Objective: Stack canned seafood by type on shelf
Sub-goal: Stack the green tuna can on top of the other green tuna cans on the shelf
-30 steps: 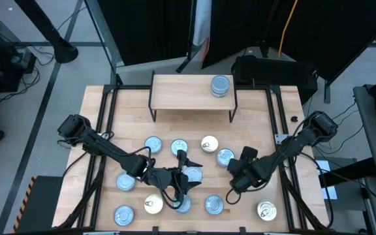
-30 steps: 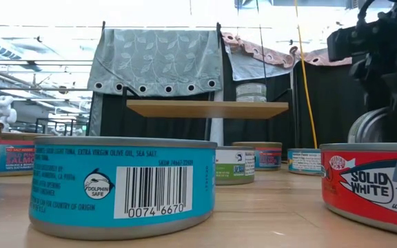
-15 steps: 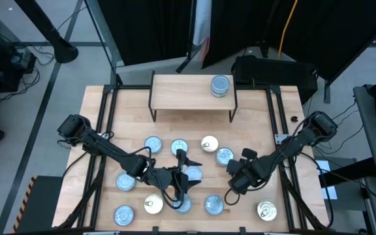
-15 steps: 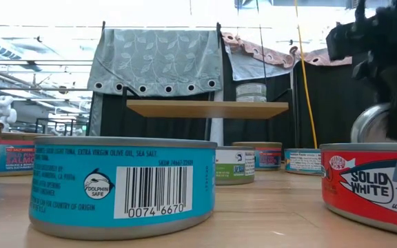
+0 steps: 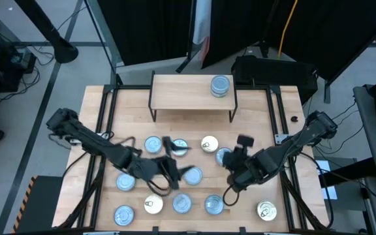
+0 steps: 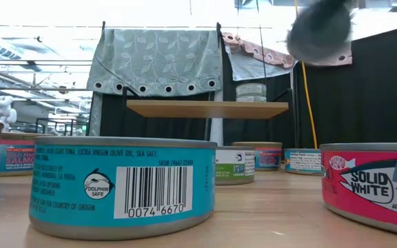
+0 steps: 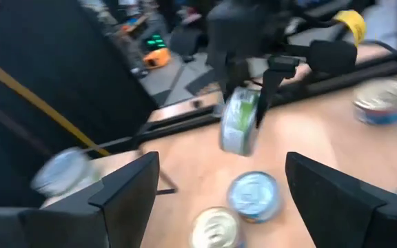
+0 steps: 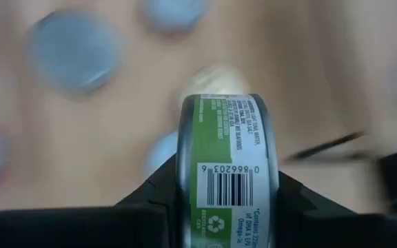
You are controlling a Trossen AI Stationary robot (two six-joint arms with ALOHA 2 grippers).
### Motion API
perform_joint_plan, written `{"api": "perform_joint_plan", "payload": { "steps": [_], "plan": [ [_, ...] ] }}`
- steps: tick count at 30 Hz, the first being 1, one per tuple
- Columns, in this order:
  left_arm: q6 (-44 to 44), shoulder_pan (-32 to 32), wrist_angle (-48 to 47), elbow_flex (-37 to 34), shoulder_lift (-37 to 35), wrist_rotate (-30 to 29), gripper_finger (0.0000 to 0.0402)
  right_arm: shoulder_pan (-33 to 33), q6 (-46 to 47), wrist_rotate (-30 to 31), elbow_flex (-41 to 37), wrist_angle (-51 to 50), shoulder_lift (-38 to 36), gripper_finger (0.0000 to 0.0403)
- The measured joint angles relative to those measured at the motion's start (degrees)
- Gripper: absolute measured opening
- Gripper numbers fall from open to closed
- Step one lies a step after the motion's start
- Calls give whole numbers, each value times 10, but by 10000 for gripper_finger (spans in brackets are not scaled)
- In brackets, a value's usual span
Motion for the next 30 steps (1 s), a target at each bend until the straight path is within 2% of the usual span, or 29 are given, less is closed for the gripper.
{"api": "perform_joint_plan", "payload": {
  "steps": [4,7,9,11,16,20,23,26,30],
  "plan": [
    [-31,6,-49,0,-70,-45,313,-21,-149,221,58,-9,-1,126],
    [-50,10,-73,0,-111,-49,313,-48,-276,375,81,16,-1,140],
    [-57,11,-74,0,-130,-50,313,-74,-346,444,89,32,-1,142],
    [-66,11,-74,0,-142,-50,313,-107,-393,472,95,33,-1,137],
    [-77,11,-105,1,-143,-50,313,-211,-446,436,96,30,-1,122],
    [-104,16,-151,1,-141,-57,313,-296,-513,359,96,56,-1,128],
    [-112,22,-170,0,-141,-83,313,-348,-574,292,95,106,-1,136],
    [-112,25,-178,0,-142,-112,313,-389,-624,220,95,175,-1,137],
    [-107,35,-178,0,-142,-118,313,-425,-655,134,95,252,-1,129]
  ]
}}
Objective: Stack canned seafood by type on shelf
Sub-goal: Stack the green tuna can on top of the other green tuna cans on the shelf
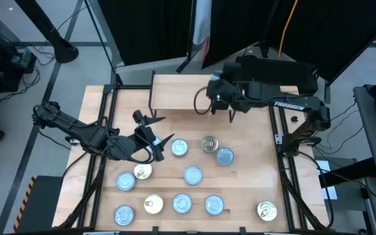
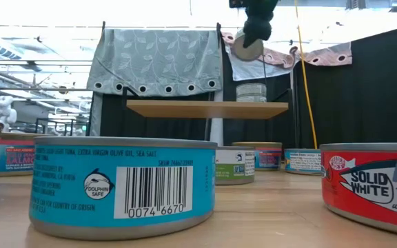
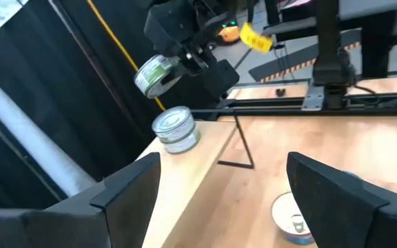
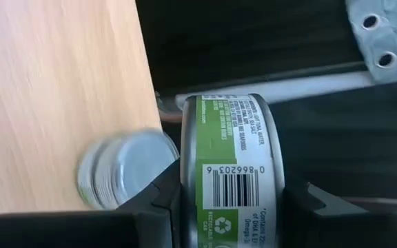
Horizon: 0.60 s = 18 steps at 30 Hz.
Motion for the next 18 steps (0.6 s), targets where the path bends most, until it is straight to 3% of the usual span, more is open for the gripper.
{"api": "perform_joint_plan", "payload": {
  "steps": [6,12,18],
  "plan": [
    [11,6,0,0,-10,-3,313,-23,-30,-16,0,6,0,129],
    [13,12,1,0,-23,-5,313,-43,-39,-73,-2,-8,14,131],
    [14,28,0,0,-25,-5,313,-72,-59,-70,-21,-3,36,131]
  ]
}}
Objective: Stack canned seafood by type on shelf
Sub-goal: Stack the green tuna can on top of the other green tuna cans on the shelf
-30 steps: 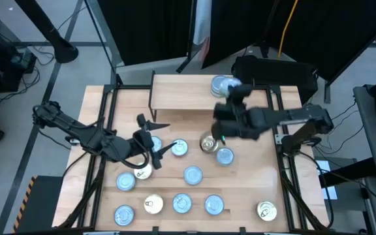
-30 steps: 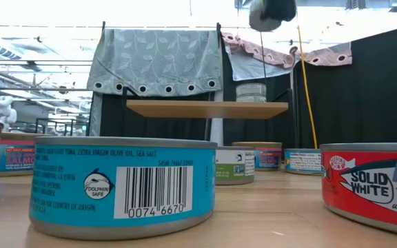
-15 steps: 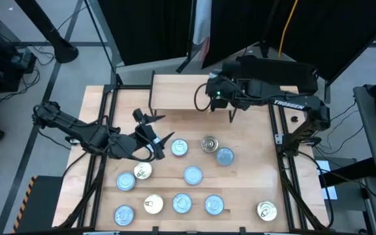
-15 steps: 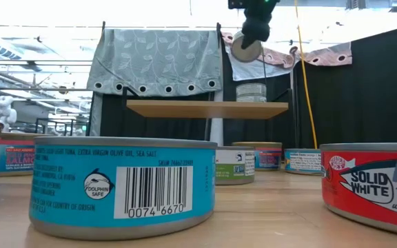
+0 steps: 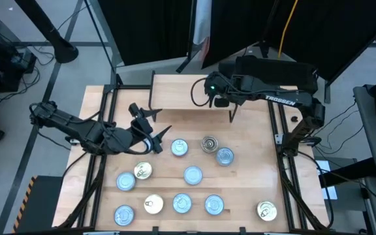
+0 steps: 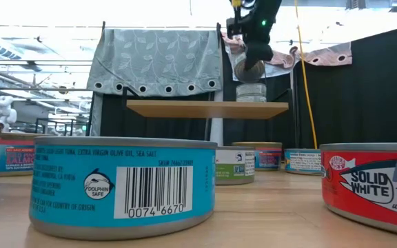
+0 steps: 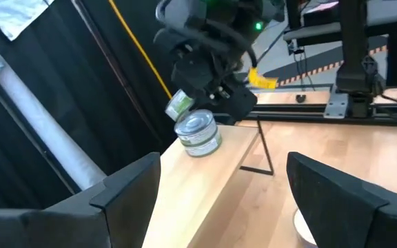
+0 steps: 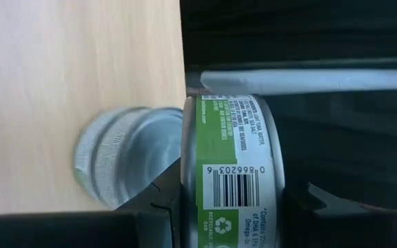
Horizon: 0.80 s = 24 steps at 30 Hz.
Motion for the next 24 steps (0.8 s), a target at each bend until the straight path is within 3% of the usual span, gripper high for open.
{"api": "perform_joint_plan", "payload": {
  "steps": [15,24],
  "plan": [
    [-4,9,-10,0,0,9,313,-13,-12,4,-1,3,15,136],
    [-4,9,-10,0,0,33,313,-14,8,-3,-1,3,15,198]
  ]
}}
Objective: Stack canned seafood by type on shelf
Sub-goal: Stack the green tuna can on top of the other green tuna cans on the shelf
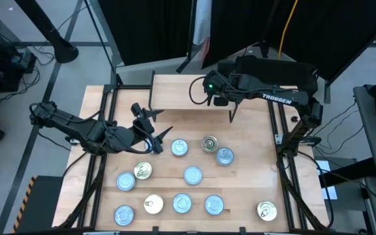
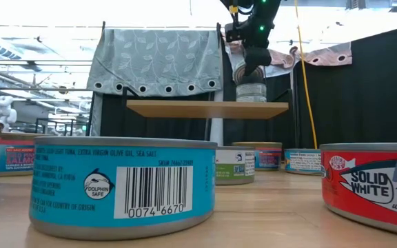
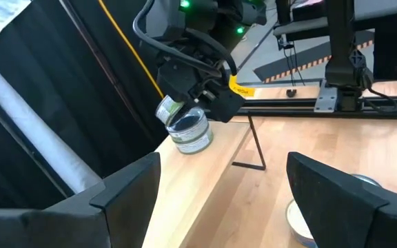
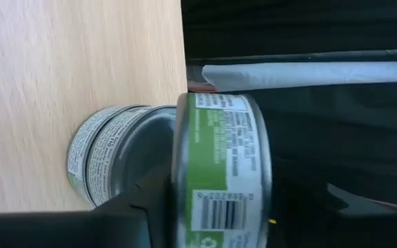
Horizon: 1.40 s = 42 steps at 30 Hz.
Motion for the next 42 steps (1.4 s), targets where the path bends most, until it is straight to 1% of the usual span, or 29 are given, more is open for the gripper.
{"api": "perform_joint_plan", "payload": {
  "steps": [4,7,9,13,22,27,30,33,37,42],
  "plan": [
    [0,0,0,0,0,5,313,0,3,-1,0,-3,0,229],
    [0,0,0,0,0,19,313,0,7,-23,0,-3,0,247],
    [0,0,0,0,0,32,313,0,16,-30,0,-9,0,257],
    [0,0,-1,0,0,35,313,0,21,-29,0,-32,-1,270],
    [0,0,-7,0,0,39,313,-1,20,-25,0,-58,-1,272],
    [-11,0,-7,0,0,93,313,-1,27,-31,0,-77,-2,272],
    [-14,0,-7,0,0,108,313,-8,31,-56,1,-86,-5,272],
    [-15,0,-7,0,0,110,313,-23,38,-111,1,-89,-9,272],
    [-15,0,-7,0,0,121,313,-37,38,-115,1,-83,-9,272],
    [-14,0,-7,0,0,124,313,-37,45,-116,1,-78,-9,272]
  ]
}}
